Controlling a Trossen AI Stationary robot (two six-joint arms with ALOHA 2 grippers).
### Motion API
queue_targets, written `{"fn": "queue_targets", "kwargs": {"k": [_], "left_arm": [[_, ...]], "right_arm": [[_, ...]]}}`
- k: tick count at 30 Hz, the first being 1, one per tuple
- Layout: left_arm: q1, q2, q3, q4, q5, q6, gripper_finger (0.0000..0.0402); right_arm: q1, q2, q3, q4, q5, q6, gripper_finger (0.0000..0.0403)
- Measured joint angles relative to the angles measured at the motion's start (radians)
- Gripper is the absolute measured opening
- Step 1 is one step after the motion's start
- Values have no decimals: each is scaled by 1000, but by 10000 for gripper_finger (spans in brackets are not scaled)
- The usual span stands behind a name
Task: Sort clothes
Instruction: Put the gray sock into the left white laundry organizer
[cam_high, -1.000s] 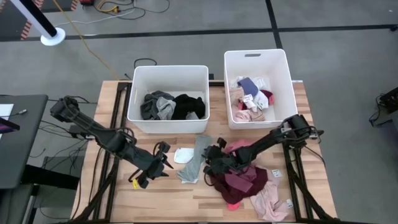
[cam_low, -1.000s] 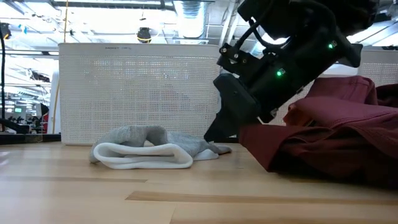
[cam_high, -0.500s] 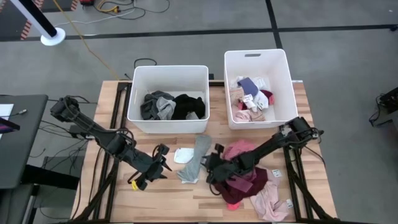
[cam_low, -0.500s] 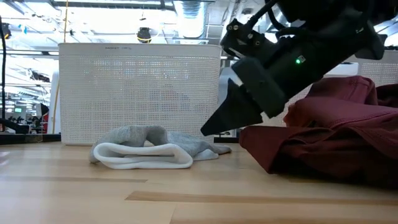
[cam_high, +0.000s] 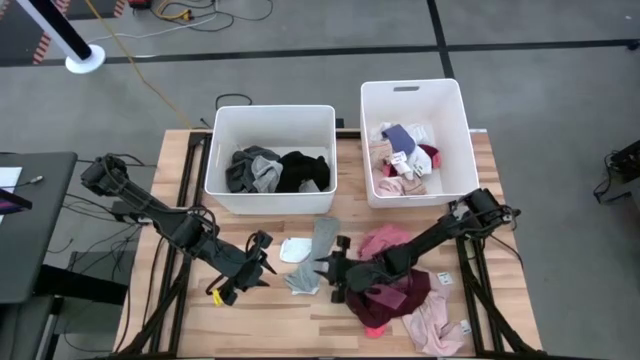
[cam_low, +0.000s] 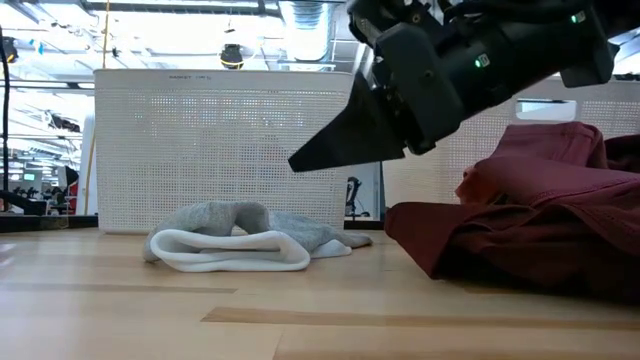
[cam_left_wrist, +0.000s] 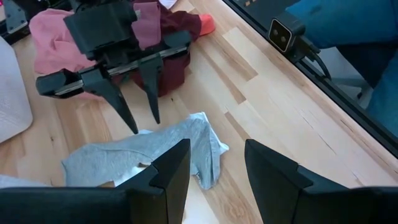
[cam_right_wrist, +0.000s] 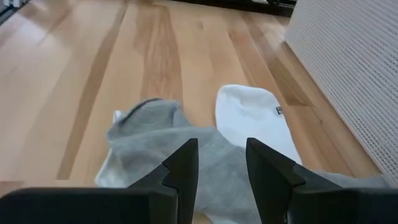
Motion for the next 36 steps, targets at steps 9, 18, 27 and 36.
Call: {"fn": "queue_targets", "kwargs": {"k": [9, 18, 27, 36], "left_arm": [[0, 0, 0, 1, 0, -1, 148], [0, 0, -53, 53, -1, -8, 148], [1, 1, -70, 85, -1, 0, 148], [0, 0, -71, 74, -1, -6, 148]], "right_arm": [[-11, 18, -1, -32, -64, 14, 149], [-11, 51, 4, -7, -68, -4, 149], [-55, 97, 62, -27, -72, -32, 149], [-80, 188, 145, -132, -105, 48, 134]]}}
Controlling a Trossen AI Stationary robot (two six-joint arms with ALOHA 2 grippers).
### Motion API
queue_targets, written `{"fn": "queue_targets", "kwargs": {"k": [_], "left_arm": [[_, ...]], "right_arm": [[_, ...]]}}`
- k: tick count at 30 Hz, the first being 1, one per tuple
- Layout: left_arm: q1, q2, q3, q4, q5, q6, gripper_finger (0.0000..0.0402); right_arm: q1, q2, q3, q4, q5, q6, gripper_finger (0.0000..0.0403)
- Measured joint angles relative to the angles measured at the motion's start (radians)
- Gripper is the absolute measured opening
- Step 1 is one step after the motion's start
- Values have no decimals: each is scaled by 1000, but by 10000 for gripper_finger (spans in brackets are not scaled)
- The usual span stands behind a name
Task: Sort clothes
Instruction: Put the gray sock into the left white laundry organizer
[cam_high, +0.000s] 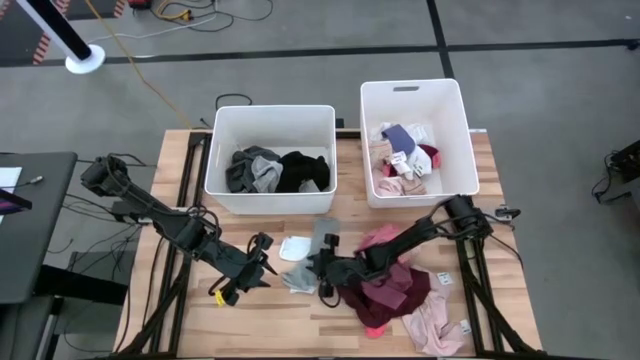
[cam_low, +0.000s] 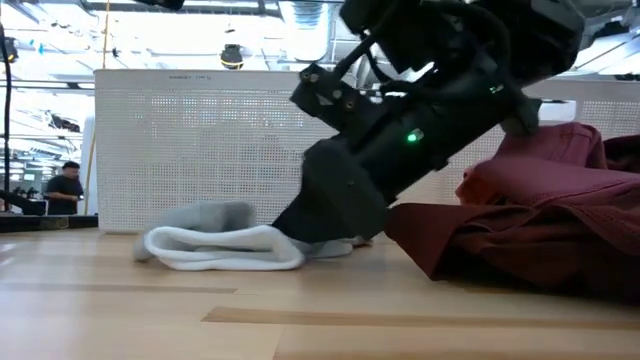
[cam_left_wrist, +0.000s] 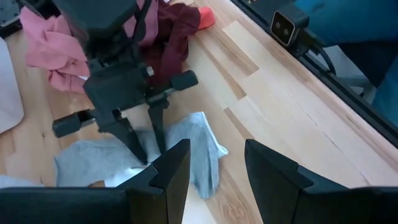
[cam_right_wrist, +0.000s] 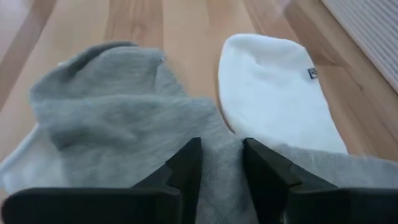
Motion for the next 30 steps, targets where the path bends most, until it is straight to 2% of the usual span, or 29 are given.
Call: {"fn": "queue_targets", "kwargs": {"k": [3, 8, 15, 23, 27, 30], "left_arm": [[0, 0, 0, -1, 0, 0, 148], [0, 0, 0, 11, 0, 0, 148], [0, 0, 0, 22, 0, -5, 148], [0, 0, 0, 93, 0, 26, 148], [2, 0, 0, 158, -5, 68, 148], [6, 0, 0, 234, -62, 106, 148]], "right_arm": [[12, 3, 21, -16, 1, -31, 98], [34, -21, 38, -69, 14, -108, 14], [75, -109, 38, -123, 101, -140, 7], [141, -277, 39, -185, 250, -241, 2], [157, -350, 39, -182, 274, -297, 2], [158, -392, 40, -178, 275, -341, 2]]}}
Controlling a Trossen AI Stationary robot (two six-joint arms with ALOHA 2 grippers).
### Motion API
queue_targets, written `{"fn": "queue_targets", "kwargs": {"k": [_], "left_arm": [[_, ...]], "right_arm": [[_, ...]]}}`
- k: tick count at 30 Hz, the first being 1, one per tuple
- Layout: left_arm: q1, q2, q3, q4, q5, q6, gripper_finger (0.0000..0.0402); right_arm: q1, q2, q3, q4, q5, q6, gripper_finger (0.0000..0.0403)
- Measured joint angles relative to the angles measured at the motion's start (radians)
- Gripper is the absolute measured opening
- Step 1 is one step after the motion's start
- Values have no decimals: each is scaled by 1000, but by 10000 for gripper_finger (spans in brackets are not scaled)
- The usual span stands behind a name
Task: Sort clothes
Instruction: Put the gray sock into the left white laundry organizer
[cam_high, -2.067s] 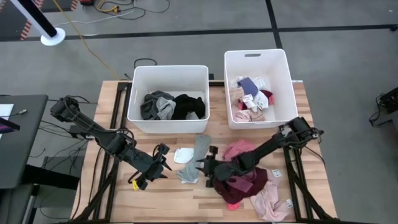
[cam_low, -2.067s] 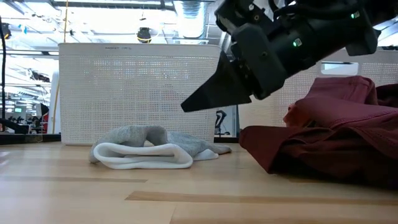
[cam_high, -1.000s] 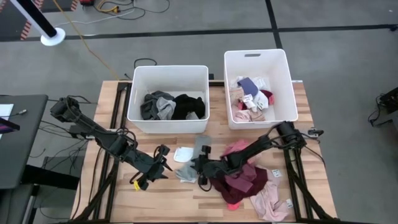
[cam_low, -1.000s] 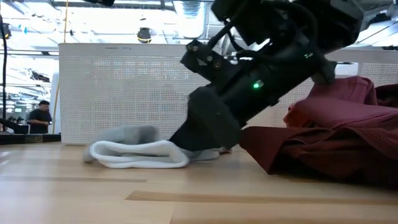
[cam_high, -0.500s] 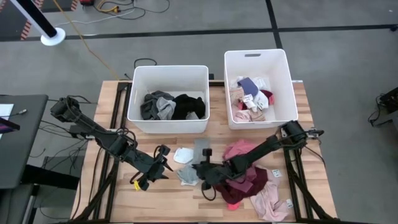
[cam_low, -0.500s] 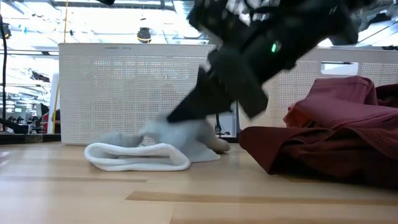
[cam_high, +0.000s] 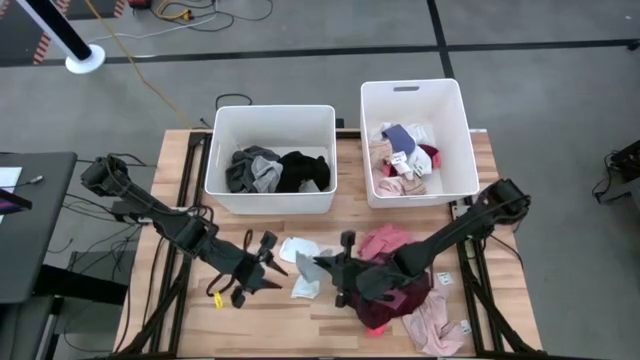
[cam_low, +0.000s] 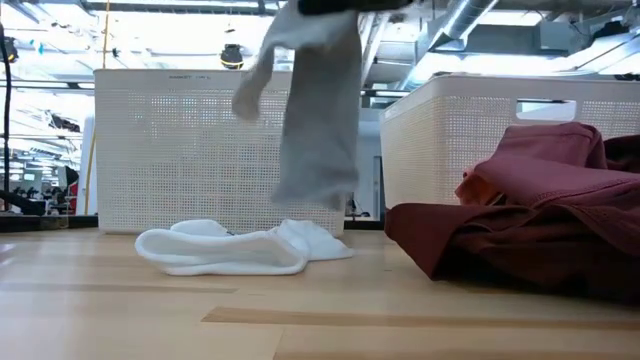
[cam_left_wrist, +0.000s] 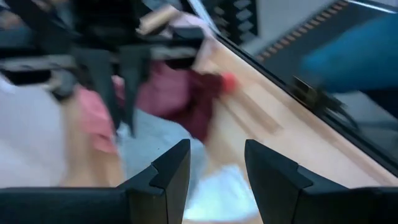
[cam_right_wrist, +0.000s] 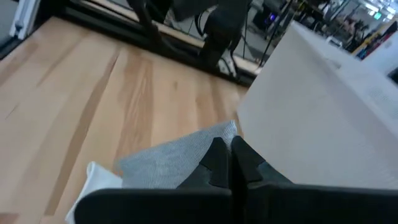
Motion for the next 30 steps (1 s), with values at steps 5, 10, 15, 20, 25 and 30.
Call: {"fn": "queue_targets", "kwargs": {"k": [5, 10, 15, 20, 25, 30], "left_arm": [[17, 0, 0, 92, -116, 60, 151], [55, 0, 0, 106, -152, 45, 185], [102, 32, 0, 172, -127, -19, 245], [139, 110, 0, 302, -31, -28, 289], [175, 182, 0, 424, -40, -29, 301], [191, 218, 1, 485, -25, -8, 292]], "right_arm": [[11, -50, 0, 8, 0, -56, 1], [30, -88, 0, 8, 0, -111, 1], [40, -114, 0, 34, 0, -193, 1], [35, -127, 0, 108, 2, -289, 1], [33, -127, 0, 153, 3, -356, 1], [43, -127, 0, 153, 3, -368, 1]]}}
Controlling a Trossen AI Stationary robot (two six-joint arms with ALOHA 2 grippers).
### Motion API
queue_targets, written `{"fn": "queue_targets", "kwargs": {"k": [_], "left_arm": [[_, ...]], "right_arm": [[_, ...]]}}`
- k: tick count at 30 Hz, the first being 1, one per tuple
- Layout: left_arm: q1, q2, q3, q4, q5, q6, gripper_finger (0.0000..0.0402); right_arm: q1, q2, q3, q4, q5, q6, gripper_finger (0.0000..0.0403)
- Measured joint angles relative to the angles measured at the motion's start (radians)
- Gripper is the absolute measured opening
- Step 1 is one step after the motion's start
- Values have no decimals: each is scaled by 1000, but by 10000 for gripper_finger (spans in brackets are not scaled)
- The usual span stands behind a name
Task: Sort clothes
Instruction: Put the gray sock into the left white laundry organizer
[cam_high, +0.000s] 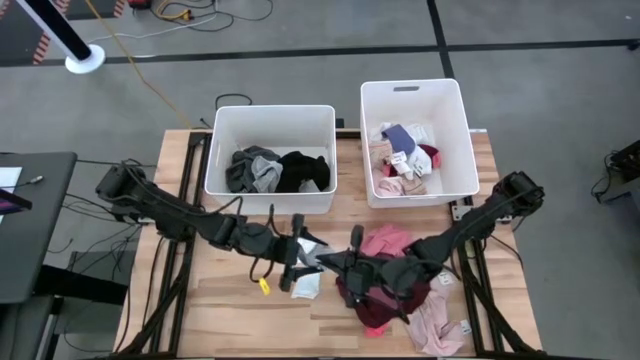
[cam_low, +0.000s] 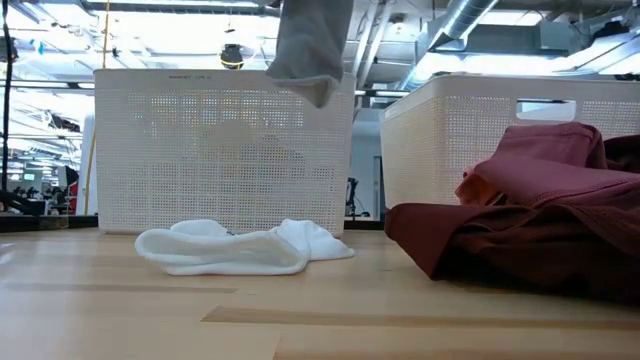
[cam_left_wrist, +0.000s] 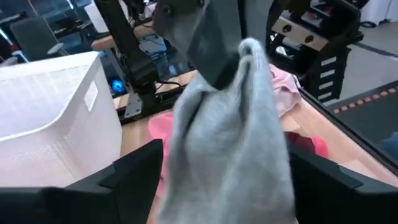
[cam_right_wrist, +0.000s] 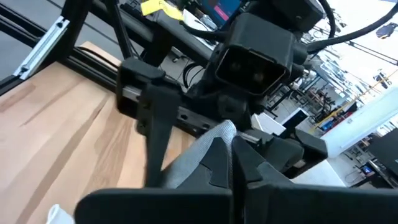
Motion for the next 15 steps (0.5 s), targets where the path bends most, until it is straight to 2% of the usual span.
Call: {"fn": "queue_targets", "kwargs": {"k": [2, 5, 14, 15], "left_arm": [[1, -2, 0, 6, -1, 25, 274], [1, -3, 0, -4, -7, 53, 226], [1, -6, 0, -21, -5, 168, 24], [1, -6, 2, -21, -6, 182, 13]], "right_arm": [[8, 0, 0, -4, 0, -1, 1], [22, 0, 0, -16, 7, -9, 1], [35, 0, 0, -20, 35, -24, 27], [35, 0, 0, -21, 36, -22, 32]]}}
